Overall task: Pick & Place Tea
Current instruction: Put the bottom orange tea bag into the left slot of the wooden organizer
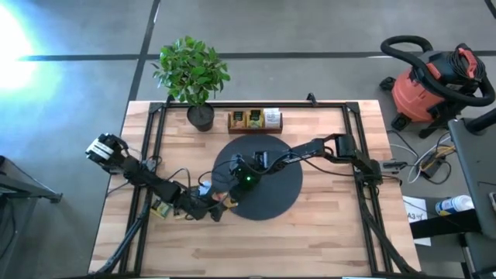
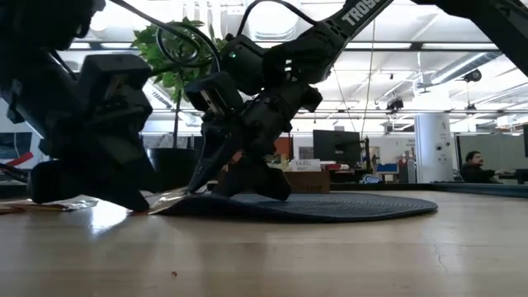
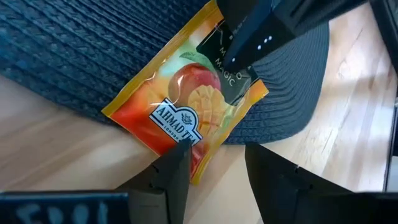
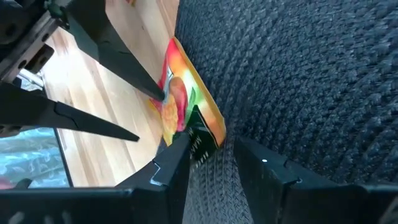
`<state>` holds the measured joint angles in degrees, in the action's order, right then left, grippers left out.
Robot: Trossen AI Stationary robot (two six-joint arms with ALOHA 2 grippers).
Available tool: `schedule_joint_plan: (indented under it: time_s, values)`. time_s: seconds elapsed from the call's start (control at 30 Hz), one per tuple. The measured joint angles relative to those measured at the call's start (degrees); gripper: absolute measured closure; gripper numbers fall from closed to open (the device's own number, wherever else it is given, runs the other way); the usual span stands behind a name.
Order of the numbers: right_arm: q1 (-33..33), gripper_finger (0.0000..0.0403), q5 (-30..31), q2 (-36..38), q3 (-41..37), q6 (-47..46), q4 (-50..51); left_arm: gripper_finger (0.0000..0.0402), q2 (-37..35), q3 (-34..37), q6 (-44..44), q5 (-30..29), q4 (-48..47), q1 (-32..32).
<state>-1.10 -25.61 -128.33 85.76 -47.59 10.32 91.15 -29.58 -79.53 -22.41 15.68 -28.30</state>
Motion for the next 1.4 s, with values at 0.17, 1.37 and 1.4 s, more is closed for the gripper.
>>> schedule_joint_plan:
  time_s: [0.17, 1.37, 1.4]
  values:
    - [0.0, 0.0278, -0.02, 0.0, 0.0, 0.01, -0.14, 0.0265, 0.15, 0.0, 1.43, 0.59, 1.21, 1.78]
    - [-2.64, 0.0388, -1.4, 4.98, 1.79, 9.87, 6.72, 0.0265, -0.64, 0.2, 1.05, -1.08, 1.73, 1.56]
    - [-2.64, 0.0382, -1.39, 4.82, 1.71, 10.01, 6.66, 0.0265, -0.55, 0.28, 1.06, -1.13, 1.91, 1.85]
